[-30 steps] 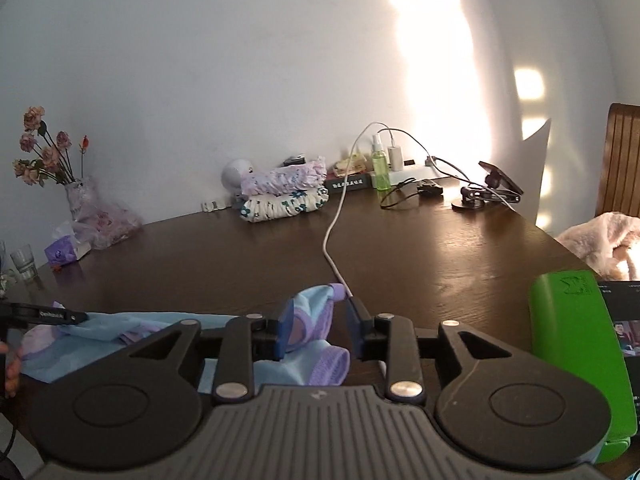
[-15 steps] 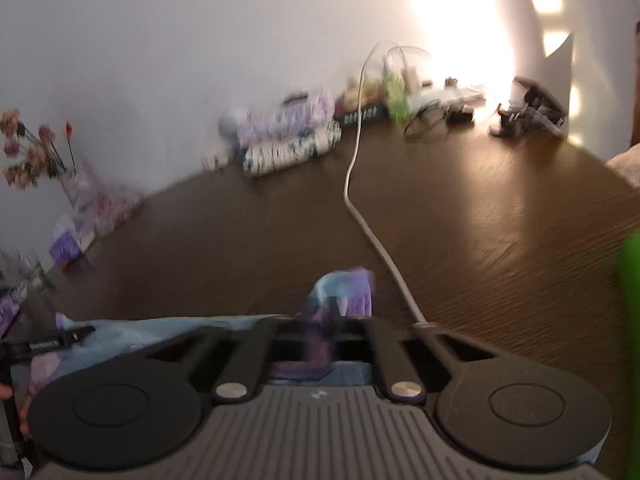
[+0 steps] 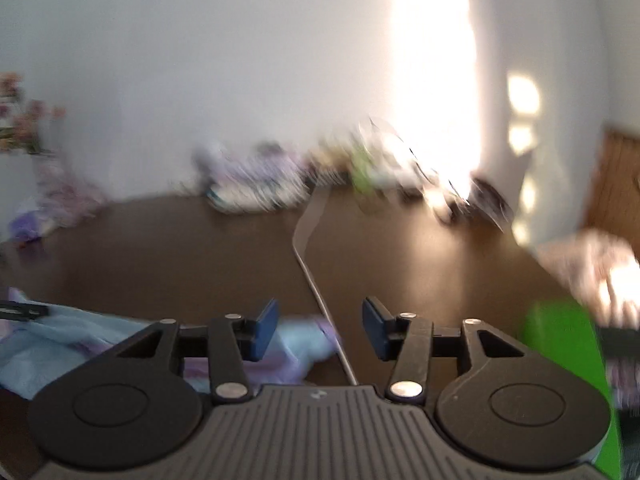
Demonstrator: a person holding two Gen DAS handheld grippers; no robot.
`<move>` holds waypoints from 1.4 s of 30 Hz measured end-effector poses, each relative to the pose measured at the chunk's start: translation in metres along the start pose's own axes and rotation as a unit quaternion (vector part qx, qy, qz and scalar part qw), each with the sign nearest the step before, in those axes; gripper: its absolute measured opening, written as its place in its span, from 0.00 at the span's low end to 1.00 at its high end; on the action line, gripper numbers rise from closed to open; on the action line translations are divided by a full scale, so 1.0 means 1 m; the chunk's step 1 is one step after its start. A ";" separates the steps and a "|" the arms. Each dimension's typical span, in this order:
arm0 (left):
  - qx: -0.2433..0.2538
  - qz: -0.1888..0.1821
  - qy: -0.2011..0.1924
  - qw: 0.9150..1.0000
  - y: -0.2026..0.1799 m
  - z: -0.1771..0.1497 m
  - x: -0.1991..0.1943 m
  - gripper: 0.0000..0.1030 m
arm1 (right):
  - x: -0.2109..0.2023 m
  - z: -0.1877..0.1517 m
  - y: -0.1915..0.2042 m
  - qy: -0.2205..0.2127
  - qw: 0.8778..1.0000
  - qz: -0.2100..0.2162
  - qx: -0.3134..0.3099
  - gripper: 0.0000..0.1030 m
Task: Fold clothes
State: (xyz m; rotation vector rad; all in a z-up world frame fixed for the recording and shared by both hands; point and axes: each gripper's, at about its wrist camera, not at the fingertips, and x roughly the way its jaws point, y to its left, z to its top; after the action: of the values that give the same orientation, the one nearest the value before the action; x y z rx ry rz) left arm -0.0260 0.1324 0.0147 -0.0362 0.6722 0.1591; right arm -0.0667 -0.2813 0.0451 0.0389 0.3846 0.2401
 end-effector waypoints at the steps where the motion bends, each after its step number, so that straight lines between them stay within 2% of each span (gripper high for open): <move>1: 0.000 -0.001 0.000 1.000 0.000 0.000 0.000 0.82 | 0.000 0.004 0.009 -0.001 0.999 0.047 -0.019 0.47; 3: 0.001 -0.001 0.001 1.000 0.000 0.000 0.000 0.83 | 0.012 0.007 0.035 0.029 0.987 0.144 -0.064 0.46; 4: 0.001 -0.002 0.001 1.000 0.000 0.000 0.000 0.83 | 0.022 0.006 0.051 0.048 0.979 0.174 -0.091 0.45; 7: 0.001 -0.002 0.001 1.000 -0.001 0.000 0.000 0.84 | 0.052 -0.003 0.095 0.093 0.954 0.224 -0.176 0.40; 9: 0.001 -0.002 0.001 1.000 -0.001 0.000 0.000 0.84 | 0.066 -0.008 0.114 0.107 0.946 0.231 -0.202 0.37; 12: 0.002 -0.004 0.002 1.000 -0.001 0.000 0.000 0.85 | 0.078 -0.015 0.124 0.130 0.944 0.207 -0.221 0.32; 14: 0.002 -0.004 0.002 1.000 -0.001 -0.001 0.000 0.85 | 0.075 -0.017 0.128 0.120 0.941 0.181 -0.259 0.23; 15: 0.002 -0.004 0.002 1.000 -0.002 -0.001 0.000 0.85 | 0.069 -0.022 0.130 0.103 0.936 0.161 -0.295 0.20; 17: 0.002 -0.004 0.002 1.000 -0.002 -0.001 0.000 0.85 | 0.057 -0.031 0.135 0.068 0.920 0.120 -0.367 0.18; 18: 0.003 -0.004 0.002 1.000 -0.002 -0.001 0.000 0.85 | 0.055 -0.036 0.140 0.060 0.912 0.111 -0.391 0.11; 19: 0.003 -0.004 0.002 1.000 -0.002 -0.001 0.000 0.85 | 0.051 -0.044 0.141 0.046 0.903 0.100 -0.416 0.09; 22: 0.003 -0.003 0.003 1.000 -0.003 -0.001 0.001 0.85 | 0.040 -0.066 0.147 0.003 0.871 0.065 -0.488 0.09; 25: 0.004 -0.003 0.003 1.000 -0.003 0.000 0.001 0.86 | 0.031 -0.079 0.146 -0.023 0.850 0.054 -0.524 0.08; 27: 0.004 -0.003 0.003 1.000 -0.004 0.000 0.001 0.86 | 0.031 -0.081 0.146 -0.044 0.846 0.037 -0.530 0.10; 29: 0.004 -0.003 0.003 1.000 -0.004 0.000 0.001 0.86 | 0.031 -0.075 0.146 -0.030 0.853 0.051 -0.519 0.13; 31: 0.003 -0.004 0.003 1.000 -0.003 0.000 0.001 0.86 | 0.030 -0.068 0.145 -0.016 0.860 0.066 -0.506 0.27; 32: 0.003 -0.006 0.004 1.000 -0.003 0.000 0.001 0.86 | 0.027 -0.057 0.141 -0.005 0.877 0.090 -0.472 0.35; 33: 0.004 -0.007 0.006 1.000 -0.003 0.000 0.000 0.86 | 0.025 -0.043 0.135 0.004 0.897 0.118 -0.427 0.35; 36: -0.001 -0.012 0.006 1.000 0.000 0.000 0.000 0.86 | 0.031 -0.014 0.118 0.040 0.932 0.182 -0.310 0.42; 39: -0.010 -0.020 0.003 1.000 0.003 0.000 -0.001 0.86 | 0.057 -0.004 0.116 0.069 0.943 0.197 -0.259 0.43; 41: -0.010 -0.020 0.003 1.000 0.003 0.000 -0.001 0.86 | 0.065 -0.007 0.118 0.089 0.942 0.201 -0.254 0.43; 42: -0.009 -0.019 0.003 1.000 0.003 0.000 -0.001 0.87 | 0.069 -0.009 0.120 0.100 0.941 0.203 -0.252 0.33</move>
State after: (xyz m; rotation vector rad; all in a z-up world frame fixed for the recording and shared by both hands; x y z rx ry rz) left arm -0.0275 0.1349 0.0155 -0.0663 0.6766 0.1277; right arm -0.0347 -0.1485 0.0213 -0.4171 0.5059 0.7507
